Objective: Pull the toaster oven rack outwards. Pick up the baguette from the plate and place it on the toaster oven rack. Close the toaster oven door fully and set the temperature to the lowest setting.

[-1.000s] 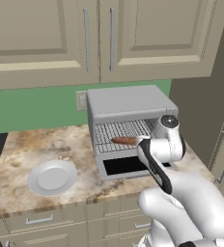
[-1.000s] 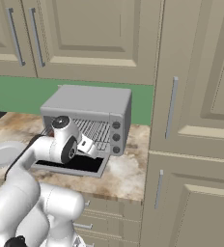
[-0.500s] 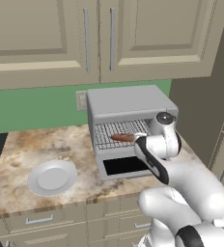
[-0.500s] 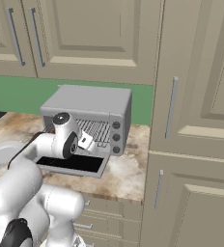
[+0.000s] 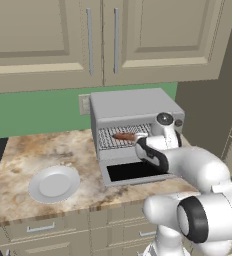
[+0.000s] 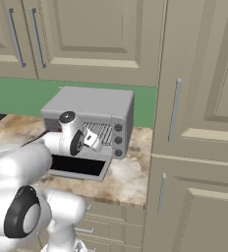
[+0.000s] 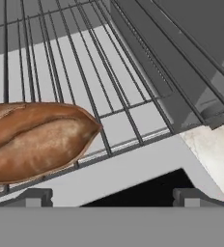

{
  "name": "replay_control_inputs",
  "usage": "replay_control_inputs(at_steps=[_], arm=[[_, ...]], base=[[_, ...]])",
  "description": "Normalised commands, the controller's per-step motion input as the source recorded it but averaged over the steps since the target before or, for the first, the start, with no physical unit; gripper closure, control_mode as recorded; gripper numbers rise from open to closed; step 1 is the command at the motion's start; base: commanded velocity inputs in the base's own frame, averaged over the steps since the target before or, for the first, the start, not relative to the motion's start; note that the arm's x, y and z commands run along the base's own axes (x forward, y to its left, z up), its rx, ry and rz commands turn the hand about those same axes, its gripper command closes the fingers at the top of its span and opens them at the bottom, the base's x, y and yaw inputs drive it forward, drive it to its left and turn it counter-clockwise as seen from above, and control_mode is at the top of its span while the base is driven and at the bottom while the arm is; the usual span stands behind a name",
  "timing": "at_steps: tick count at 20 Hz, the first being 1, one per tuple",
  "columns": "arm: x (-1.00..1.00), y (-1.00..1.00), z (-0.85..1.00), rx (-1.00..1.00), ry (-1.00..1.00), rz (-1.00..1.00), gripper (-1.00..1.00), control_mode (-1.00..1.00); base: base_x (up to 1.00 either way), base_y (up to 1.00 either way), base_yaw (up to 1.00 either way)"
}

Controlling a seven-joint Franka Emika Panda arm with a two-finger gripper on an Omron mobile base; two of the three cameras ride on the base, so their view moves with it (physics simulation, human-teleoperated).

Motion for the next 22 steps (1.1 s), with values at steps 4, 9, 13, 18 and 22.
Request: replay_control_inputs(at_steps=[4, 9, 13, 18, 22], arm=[[0.51, 0.0, 0.04, 0.0, 0.0, 0.0, -1.0, -1.0], [0.46, 0.0, 0.06, 0.0, 0.0, 0.0, -1.0, -1.0], [0.49, 0.0, 0.18, 0.0, 0.0, 0.0, -1.0, -1.0], [0.42, 0.0, 0.14, 0.0, 0.0, 0.0, -1.0, -1.0], [0.42, 0.0, 0.17, 0.0, 0.0, 0.0, -1.0, -1.0]], base=[[0.0, 0.0, 0.0], [0.0, 0.0, 0.0], [0.0, 0.0, 0.0], [0.0, 0.0, 0.0], [0.0, 0.0, 0.0]])
